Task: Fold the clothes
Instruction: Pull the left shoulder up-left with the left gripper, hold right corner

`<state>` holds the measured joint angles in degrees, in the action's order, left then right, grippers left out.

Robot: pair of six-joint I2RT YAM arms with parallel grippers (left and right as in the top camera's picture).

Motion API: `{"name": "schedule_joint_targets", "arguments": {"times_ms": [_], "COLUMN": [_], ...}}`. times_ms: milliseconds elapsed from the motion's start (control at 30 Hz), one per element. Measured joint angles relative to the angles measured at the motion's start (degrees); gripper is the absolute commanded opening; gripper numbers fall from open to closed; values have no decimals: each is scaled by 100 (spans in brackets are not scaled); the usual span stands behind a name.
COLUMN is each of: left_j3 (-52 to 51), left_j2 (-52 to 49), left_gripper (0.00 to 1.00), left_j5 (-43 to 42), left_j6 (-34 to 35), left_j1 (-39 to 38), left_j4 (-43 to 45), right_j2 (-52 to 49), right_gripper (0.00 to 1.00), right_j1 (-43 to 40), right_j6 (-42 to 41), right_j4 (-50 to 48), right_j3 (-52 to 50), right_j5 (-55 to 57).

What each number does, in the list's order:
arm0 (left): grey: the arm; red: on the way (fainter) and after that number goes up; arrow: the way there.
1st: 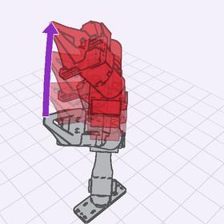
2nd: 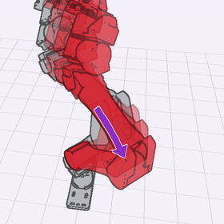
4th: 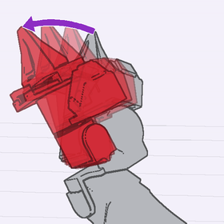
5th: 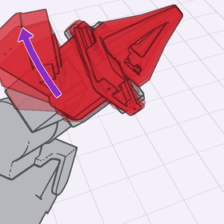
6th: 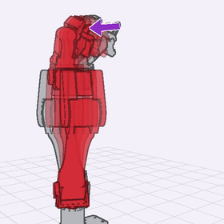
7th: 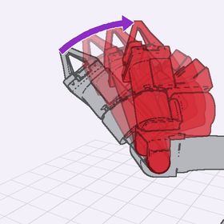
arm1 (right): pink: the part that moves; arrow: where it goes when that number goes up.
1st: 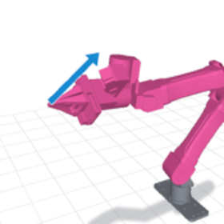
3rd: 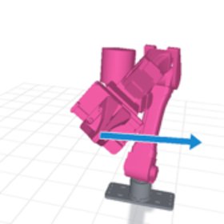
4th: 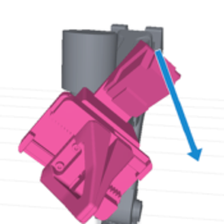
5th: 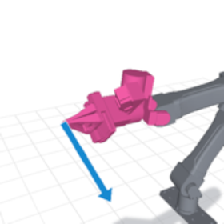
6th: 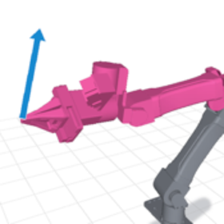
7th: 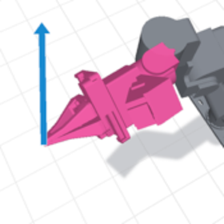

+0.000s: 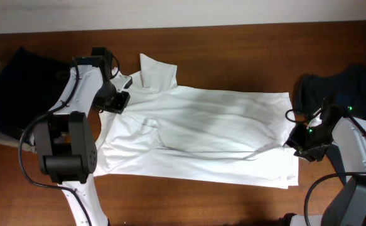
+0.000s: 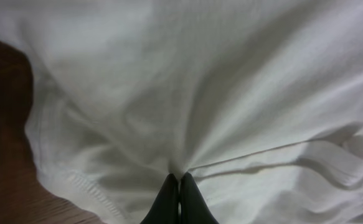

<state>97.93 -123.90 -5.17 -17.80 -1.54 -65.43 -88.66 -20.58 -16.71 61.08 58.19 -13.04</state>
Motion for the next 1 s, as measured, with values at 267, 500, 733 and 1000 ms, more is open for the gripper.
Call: {"name": "schedule_joint_targets", "arguments": {"times_ms": [267, 500, 733, 1000], "left_j3": [33, 33, -11, 579], "left_j2": [0, -20, -168, -175], "left_gripper": [2, 27, 1, 1], "left_j5": [120, 120, 90, 354], "left_j6": [-26, -20, -20, 101], "left_j1": [2, 9, 13, 184], "left_j4": [-105, -160, -160, -605], "right_j2": [0, 0, 0, 0], "right_gripper": [43, 43, 44, 45], "right_j1": [0, 0, 0, 0], "right_j6": [4, 2, 4, 0], "right_j4": [0, 0, 0, -4], "right_j3": [0, 0, 0, 0], "right_j5": [0, 2, 2, 2]}}
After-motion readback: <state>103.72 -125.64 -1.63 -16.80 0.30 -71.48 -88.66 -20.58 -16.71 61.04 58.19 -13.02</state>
